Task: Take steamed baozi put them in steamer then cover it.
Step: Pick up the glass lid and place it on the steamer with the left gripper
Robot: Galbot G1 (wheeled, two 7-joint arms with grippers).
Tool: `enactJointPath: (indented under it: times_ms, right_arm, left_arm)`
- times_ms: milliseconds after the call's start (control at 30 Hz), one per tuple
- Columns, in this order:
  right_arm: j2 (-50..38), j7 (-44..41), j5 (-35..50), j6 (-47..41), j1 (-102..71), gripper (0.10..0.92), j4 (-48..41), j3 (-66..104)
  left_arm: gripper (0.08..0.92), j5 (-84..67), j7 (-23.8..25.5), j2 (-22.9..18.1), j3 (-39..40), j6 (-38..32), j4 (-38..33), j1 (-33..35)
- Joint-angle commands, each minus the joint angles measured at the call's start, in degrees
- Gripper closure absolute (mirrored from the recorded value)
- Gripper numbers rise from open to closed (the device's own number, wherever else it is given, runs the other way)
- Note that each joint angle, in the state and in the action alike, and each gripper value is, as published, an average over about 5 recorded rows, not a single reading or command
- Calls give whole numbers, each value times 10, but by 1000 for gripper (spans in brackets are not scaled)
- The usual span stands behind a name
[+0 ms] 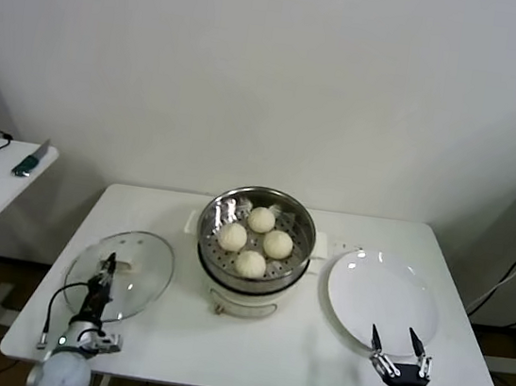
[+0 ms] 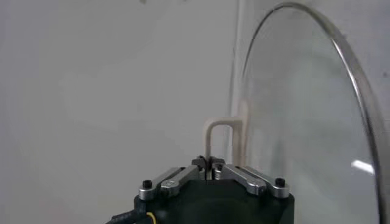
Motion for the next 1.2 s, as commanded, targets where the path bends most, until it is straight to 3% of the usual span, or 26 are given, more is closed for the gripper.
enactJointPath:
  times_ms: [33, 200, 333, 600, 800, 1200]
  right_arm:
    - [-1, 0, 0, -1, 1, 203, 3, 2]
    - [-3, 0, 0, -2, 1, 203, 10, 6]
    - [-6, 1, -1, -6, 1, 203, 14, 10]
    - [-7, 3, -17, -13, -1, 203, 20, 12]
    - [0, 3, -34, -14, 4, 203, 19, 7]
    - [3, -1, -52, -11, 13, 203, 17, 2]
  left_arm:
    - [866, -2, 0, 2, 3, 0, -22, 1]
    - [868, -24, 15, 22, 19, 18, -76, 15]
    - [868, -64, 56, 61, 41, 60, -143, 33]
    - [868, -157, 153, 138, 67, 194, -271, 58]
    - [868, -209, 197, 182, 90, 285, -341, 53]
    - [868, -192, 231, 182, 182, 397, -416, -9]
